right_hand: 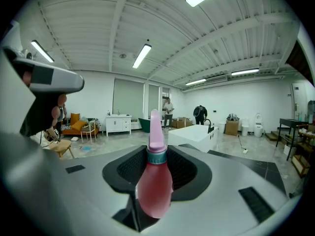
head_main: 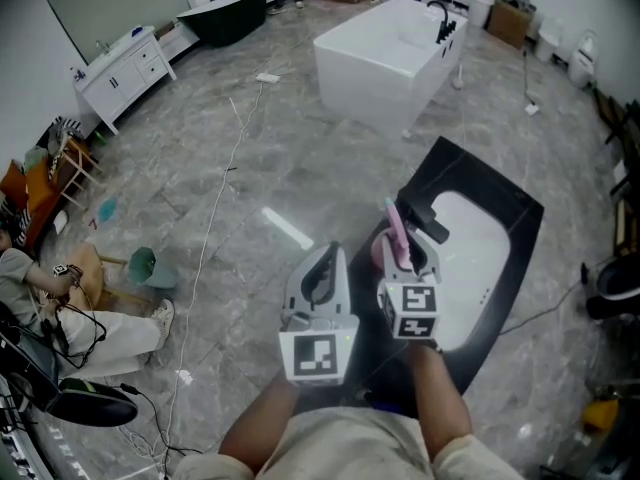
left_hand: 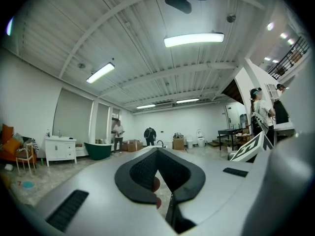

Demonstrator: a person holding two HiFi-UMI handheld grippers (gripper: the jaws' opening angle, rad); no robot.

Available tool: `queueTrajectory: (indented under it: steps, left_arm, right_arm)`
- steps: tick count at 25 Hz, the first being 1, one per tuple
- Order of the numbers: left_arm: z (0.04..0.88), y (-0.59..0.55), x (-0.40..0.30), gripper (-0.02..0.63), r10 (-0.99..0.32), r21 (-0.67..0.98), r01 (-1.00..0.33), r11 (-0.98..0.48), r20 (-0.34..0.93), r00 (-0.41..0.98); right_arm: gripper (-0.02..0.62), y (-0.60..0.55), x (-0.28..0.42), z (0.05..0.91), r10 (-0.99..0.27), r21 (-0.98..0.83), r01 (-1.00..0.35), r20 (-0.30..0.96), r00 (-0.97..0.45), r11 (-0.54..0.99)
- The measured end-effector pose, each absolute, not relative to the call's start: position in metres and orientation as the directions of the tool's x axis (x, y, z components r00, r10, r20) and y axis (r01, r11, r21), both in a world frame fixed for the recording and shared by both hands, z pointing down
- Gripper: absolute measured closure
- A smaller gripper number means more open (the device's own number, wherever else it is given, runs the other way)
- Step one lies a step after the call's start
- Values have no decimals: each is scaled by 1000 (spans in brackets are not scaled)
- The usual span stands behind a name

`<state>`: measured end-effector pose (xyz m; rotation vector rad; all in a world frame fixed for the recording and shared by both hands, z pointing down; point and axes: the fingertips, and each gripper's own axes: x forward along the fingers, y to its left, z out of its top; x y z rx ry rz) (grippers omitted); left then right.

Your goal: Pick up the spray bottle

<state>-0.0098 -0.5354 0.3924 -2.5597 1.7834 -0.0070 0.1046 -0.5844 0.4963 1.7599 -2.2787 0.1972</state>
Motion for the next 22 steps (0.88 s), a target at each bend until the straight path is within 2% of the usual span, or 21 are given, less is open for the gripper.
queueTrajectory:
  steps: [22]
  left_arm:
    - [371, -499, 29, 604, -913, 0, -915, -404, -64, 403]
  right_arm:
    - [457, -496, 135, 370, -971, 51, -973, 89, -220, 225]
